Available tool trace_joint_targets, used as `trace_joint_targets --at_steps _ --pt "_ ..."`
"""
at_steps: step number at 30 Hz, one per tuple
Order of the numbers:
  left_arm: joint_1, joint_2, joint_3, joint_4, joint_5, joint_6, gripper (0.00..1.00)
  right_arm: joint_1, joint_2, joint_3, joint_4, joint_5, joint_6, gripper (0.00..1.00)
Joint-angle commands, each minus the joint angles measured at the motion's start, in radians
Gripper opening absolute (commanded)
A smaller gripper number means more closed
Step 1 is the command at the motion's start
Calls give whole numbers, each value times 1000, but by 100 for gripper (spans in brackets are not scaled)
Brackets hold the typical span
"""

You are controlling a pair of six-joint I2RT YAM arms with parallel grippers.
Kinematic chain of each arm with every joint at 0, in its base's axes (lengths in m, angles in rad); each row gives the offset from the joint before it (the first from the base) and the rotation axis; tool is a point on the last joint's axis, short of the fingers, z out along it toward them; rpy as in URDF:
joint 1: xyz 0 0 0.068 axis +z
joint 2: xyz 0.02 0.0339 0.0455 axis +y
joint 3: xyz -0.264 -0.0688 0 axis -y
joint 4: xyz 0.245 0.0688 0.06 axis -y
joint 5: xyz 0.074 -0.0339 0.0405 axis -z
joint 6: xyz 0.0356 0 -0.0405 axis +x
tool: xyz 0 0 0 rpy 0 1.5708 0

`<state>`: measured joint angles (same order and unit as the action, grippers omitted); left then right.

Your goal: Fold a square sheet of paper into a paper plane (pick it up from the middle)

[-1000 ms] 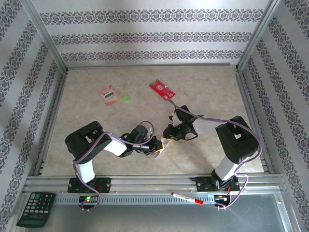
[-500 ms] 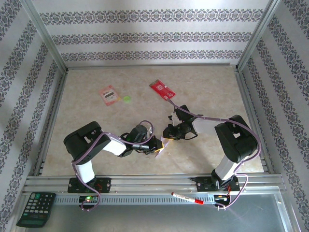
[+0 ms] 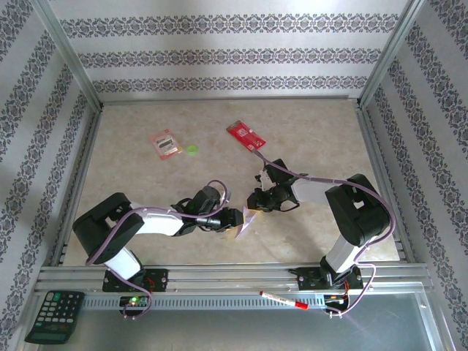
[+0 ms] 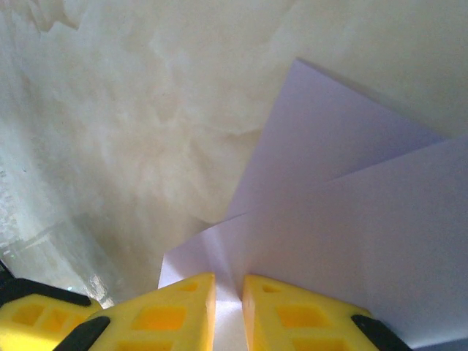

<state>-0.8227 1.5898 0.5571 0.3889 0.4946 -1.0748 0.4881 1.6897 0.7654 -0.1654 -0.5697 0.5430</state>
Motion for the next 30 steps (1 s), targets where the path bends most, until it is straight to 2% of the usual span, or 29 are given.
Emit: trace_joint_targets --at_steps 1,13,23,30 --pt "-25 -24 57 -205 -42 126 42 -3 24 -28 -22 44 -21 21" --pt "-65 86 177 -321 -43 225 46 -1 25 -25 -20 39 -18 21" --pt "-67 113 199 -364 -73 253 36 -4 22 -20 -22 31 -20 21" --pt "-64 122 206 -364 -69 259 25 -6 14 -14 -29 23 -29 22"
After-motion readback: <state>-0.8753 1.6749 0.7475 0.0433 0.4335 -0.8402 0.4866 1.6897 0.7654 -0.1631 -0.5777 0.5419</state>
